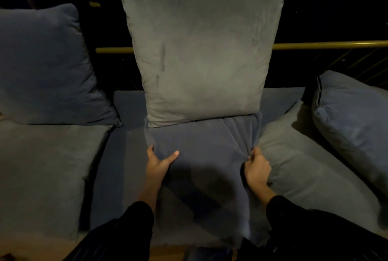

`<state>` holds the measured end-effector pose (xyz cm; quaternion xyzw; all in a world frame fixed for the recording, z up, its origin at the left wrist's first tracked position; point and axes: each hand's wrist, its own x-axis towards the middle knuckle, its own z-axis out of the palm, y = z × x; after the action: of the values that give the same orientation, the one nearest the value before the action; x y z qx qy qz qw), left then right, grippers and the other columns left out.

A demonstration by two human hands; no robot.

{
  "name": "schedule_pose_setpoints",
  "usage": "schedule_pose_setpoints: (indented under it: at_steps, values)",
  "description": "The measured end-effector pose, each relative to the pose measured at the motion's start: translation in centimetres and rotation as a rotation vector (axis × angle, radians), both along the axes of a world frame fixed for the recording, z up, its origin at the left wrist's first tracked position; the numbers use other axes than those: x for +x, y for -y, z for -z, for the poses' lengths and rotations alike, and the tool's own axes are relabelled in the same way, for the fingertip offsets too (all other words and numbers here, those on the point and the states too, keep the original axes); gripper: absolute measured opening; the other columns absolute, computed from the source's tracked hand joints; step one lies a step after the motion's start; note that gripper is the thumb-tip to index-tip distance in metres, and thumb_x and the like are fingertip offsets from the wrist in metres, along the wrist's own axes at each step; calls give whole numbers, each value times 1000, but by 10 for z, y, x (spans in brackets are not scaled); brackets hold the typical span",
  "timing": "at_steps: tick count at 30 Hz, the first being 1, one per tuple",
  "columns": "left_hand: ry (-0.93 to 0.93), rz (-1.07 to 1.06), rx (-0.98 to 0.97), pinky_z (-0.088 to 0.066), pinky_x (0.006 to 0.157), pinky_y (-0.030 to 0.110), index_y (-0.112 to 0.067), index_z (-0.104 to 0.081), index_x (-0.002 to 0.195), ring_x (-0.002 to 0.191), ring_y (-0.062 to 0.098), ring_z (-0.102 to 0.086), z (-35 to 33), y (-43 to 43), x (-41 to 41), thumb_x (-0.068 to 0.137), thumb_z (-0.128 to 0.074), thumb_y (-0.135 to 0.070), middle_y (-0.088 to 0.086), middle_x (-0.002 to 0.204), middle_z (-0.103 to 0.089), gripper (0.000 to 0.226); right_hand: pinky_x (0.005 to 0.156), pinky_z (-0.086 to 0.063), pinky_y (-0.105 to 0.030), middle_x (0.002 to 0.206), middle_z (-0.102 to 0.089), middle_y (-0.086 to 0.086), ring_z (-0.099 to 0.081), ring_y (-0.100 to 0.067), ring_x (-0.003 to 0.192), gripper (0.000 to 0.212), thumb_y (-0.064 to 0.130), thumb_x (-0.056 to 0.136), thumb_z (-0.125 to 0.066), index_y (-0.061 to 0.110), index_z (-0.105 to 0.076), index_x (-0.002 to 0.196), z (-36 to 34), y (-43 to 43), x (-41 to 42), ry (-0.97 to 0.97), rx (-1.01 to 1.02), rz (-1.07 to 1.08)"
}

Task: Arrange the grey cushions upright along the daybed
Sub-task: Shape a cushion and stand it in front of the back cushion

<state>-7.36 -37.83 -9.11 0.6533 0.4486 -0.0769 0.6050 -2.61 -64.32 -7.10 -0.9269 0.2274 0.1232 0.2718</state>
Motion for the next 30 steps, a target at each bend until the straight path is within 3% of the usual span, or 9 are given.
schedule_pose_setpoints:
  at_steps: [7, 10, 13, 15, 18, 20, 24, 27, 30]
  values:
    - [-17, 150, 18, -37, 113, 44, -16, -17, 154, 137, 26, -43, 4, -3, 3, 74, -84, -19, 8, 150, -41, 105, 80, -43, -47, 96, -63, -37, -60, -52, 95, 4, -4, 86, -51, -1, -53, 89, 10, 0, 1, -2, 46, 44]
    - [-106, 265, -74, -35, 113, 37, -11, -12, 155, 138, 24, -42, 6, -19, 23, 77, -81, -13, 1, 146, -42, 104, 82, -44, -37, 106, -64, -28, -61, -41, 101, 18, 2, 87, -54, 9, -45, 73, 5, 7, 51, -245, 84, -129]
    - [-89, 249, 69, -41, 110, 42, -13, -18, 154, 136, 32, -44, -7, -49, 75, 77, -81, -19, 16, 154, -39, 100, 79, -52, -39, 101, -57, -20, -58, -29, 77, 19, 1, 82, -65, 10, -50, 74, -11, 20, 111, -445, 339, -40]
    - [13, 215, 107, -39, 111, 49, -21, -9, 156, 140, 33, -38, -27, -65, 121, 75, -82, -21, 14, 159, -30, 109, 75, -56, -43, 110, -56, -18, -60, -31, 84, 32, 9, 78, -75, 5, -53, 101, -32, 27, 150, -310, 384, 30]
    - [238, 110, -69, -43, 104, 56, -34, -4, 155, 137, 30, -41, -80, -70, 179, 78, -74, -2, 6, 155, -37, 108, 93, -46, -44, 145, -42, -9, -47, -33, 127, 92, 8, 75, -79, 15, -22, 147, -76, 27, 200, -40, 555, 42]
    - [310, 99, -166, -47, 98, 53, -35, -15, 153, 130, 30, -46, -105, -64, 203, 76, -64, 12, 1, 140, -48, 102, 92, -41, -46, 153, -33, -3, -40, -32, 132, 108, -2, 72, -75, 27, -7, 152, -99, 25, 227, 1, 696, 24]
    - [388, 55, -224, -52, 89, 40, -26, -31, 144, 110, 23, -57, -120, -47, 214, 55, -66, 10, -5, 113, -58, 103, 90, -48, -49, 139, -43, -2, -44, -31, 123, 100, -13, 70, -66, 28, -17, 147, -103, 21, 231, 33, 811, 40]
    - [471, 92, -197, -53, 84, 35, -27, -36, 133, 105, 16, -57, -123, -43, 215, 48, -64, 9, -3, 118, -57, 96, 88, -50, -40, 130, -45, 1, -45, -28, 122, 100, -25, 65, -58, 24, -23, 145, -85, 26, 210, 198, 987, 171]
    - [503, 199, -148, -49, 98, 40, -31, -38, 128, 120, 23, -50, -123, -39, 225, 53, -68, 11, 1, 130, -52, 91, 82, -52, -36, 138, -44, -1, -46, -28, 123, 103, -28, 66, -55, 25, -20, 147, -66, 36, 192, 282, 1055, 251]
